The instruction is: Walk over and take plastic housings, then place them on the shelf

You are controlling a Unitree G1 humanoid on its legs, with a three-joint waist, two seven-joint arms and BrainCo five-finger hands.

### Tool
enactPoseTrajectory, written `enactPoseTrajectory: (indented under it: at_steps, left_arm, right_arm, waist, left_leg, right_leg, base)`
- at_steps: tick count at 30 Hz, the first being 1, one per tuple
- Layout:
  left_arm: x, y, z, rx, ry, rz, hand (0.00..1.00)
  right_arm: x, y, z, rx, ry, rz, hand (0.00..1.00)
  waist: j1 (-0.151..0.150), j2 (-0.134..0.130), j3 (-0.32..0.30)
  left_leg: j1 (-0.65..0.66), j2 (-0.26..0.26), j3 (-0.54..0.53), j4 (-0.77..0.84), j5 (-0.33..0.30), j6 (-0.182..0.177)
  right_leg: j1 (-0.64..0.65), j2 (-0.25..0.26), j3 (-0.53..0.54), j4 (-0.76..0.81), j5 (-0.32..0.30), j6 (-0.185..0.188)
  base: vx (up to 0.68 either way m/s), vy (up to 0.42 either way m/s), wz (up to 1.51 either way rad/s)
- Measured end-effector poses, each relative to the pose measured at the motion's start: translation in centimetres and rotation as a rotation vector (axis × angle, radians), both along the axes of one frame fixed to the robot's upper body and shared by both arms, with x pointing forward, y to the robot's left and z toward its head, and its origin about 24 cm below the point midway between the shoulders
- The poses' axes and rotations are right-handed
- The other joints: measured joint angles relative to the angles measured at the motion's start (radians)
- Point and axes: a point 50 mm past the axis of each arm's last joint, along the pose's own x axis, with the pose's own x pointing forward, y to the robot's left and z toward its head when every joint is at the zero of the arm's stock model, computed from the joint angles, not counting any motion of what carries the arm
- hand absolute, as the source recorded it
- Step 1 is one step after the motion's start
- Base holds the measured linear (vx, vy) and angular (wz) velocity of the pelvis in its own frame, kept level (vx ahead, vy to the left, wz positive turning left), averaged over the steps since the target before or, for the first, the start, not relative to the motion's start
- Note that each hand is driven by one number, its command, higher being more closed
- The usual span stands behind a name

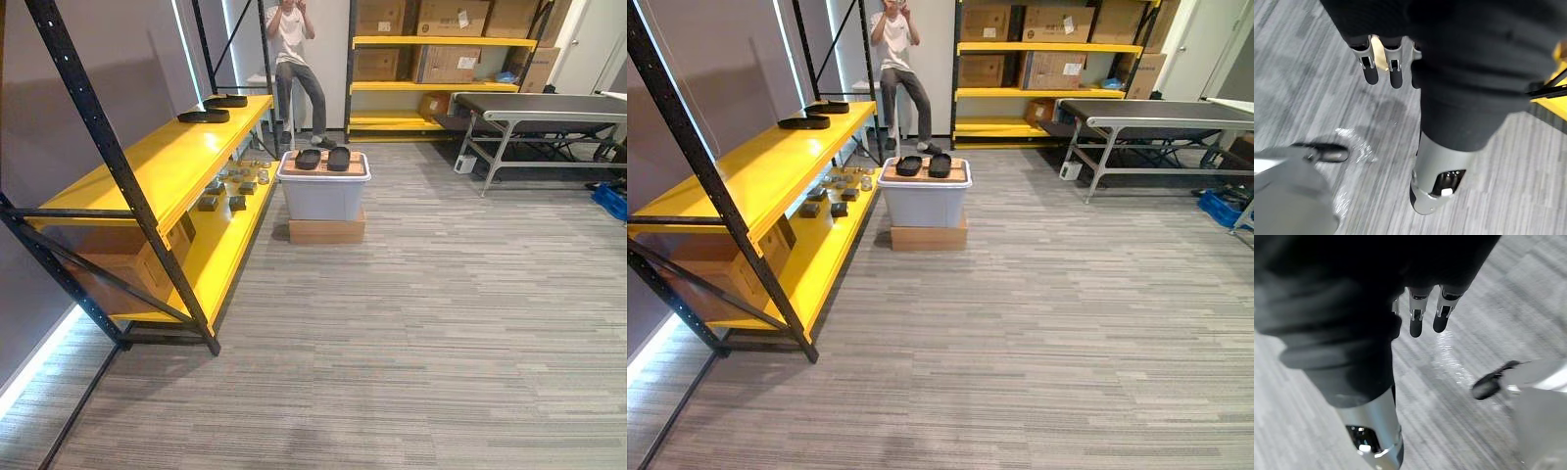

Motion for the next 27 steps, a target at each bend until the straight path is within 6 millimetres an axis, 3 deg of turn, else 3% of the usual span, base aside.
enactPoseTrajectory:
  at_steps: [4, 6, 17, 27]
  left_arm:
    - [0.4, 1.6, 0.7, 0.044, -0.039, 0.03, 0.0]
    - [0.4, 1.7, 0.7, 0.043, -0.042, 0.034, 0.0]
    - [-0.4, 1.0, 0.3, 0.017, -0.04, 0.071, 0.0]
    - [-1.2, 0.6, 0.1, 0.009, -0.02, 0.075, 0.0]
  right_arm:
    - [1.3, -3.0, 1.5, -0.084, -0.046, -0.012, 0.0]
    - [1.3, -3.5, 1.7, -0.098, -0.046, -0.012, 0.0]
    - [1.3, -3.1, 1.5, -0.086, -0.042, -0.012, 0.0]
    - [1.0, -1.6, 0.8, -0.047, -0.028, -0.001, 0.0]
  waist:
    - [0.0, 0.013, 0.018]
    - [-0.001, 0.016, 0.021]
    - [-0.009, 0.018, 0.026]
    - [-0.009, 0.013, 0.03]
  left_leg:
    - [0.023, 0.0, -0.008, -0.007, -0.004, -0.007]
    - [0.024, 0.0, -0.017, -0.009, -0.004, -0.007]
    - [0.031, 0.001, -0.022, -0.01, -0.005, -0.008]
    - [0.034, -0.002, -0.02, -0.031, 0.007, 0.002]
  right_leg:
    - [0.028, -0.002, -0.017, 0.001, -0.011, 0.017]
    - [0.031, -0.002, -0.027, 0.001, -0.015, 0.023]
    - [0.038, -0.003, -0.041, 0.002, -0.016, 0.023]
    - [0.032, -0.005, -0.05, 0.003, -0.017, 0.022]
  base:
    - [0.01, -0.028, 0.08]
    - [0.0, -0.044, 0.15]
    - [0.0, -0.014, 0.02]
    - [-0.01, -0.013, 0.0]
